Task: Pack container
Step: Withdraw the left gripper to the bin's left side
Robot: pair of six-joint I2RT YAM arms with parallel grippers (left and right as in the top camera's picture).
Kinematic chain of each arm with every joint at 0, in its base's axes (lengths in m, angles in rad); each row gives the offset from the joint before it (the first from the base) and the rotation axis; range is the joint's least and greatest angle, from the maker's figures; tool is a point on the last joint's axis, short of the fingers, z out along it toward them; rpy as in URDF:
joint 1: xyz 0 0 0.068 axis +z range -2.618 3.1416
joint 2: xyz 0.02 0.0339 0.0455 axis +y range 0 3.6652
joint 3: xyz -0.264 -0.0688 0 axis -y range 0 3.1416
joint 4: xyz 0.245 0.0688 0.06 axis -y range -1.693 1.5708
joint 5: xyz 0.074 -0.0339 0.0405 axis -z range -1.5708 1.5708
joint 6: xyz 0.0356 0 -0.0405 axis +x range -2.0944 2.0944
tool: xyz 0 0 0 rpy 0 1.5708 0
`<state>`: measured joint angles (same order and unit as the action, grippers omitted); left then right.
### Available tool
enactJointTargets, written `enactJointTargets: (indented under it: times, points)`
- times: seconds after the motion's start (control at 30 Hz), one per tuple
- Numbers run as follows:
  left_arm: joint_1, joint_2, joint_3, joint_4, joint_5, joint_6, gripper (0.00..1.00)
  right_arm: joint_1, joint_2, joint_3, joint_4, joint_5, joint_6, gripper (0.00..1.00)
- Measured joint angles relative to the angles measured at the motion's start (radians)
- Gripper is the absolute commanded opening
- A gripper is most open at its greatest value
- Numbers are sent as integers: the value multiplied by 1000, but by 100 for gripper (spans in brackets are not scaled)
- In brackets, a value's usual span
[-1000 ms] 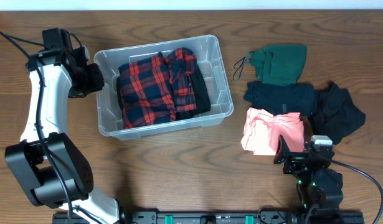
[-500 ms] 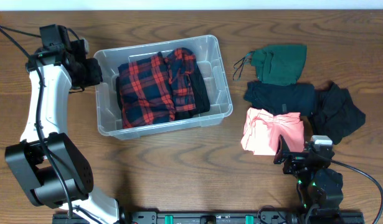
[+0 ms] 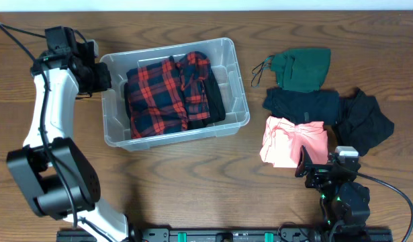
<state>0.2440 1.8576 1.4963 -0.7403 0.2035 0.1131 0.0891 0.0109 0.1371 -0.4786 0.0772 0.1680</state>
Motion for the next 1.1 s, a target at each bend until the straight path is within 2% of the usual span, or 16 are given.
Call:
enactJointTargets:
  times: [0.2,0.3,0.53,0.63,0.7,0.77,0.83,0.93,1.1]
  points:
    - [-1,30,0,63,-1,15,13,0,0,0,0,0,0,99]
    - [-1,31,0,95,0,19,10,0,0,0,0,0,0,99]
    - [-6,37,-4,150,-2,47,9,0,0,0,0,0,0,99]
    - [-14,37,-5,161,-9,51,12,0,0,0,0,0,0,99]
    - [-19,37,-5,163,-12,60,42,0,0,0,0,0,0,99]
    - [-25,37,-5,150,-11,48,57,0,0,0,0,0,0,99]
    - [-29,31,-3,114,-8,35,77,0,0,0,-1,0,0,99]
    - [-31,11,0,65,-8,-5,85,0,0,0,31,-19,35,99]
    - [-28,-115,7,20,-8,-48,91,0,3,-1,165,-127,117,99]
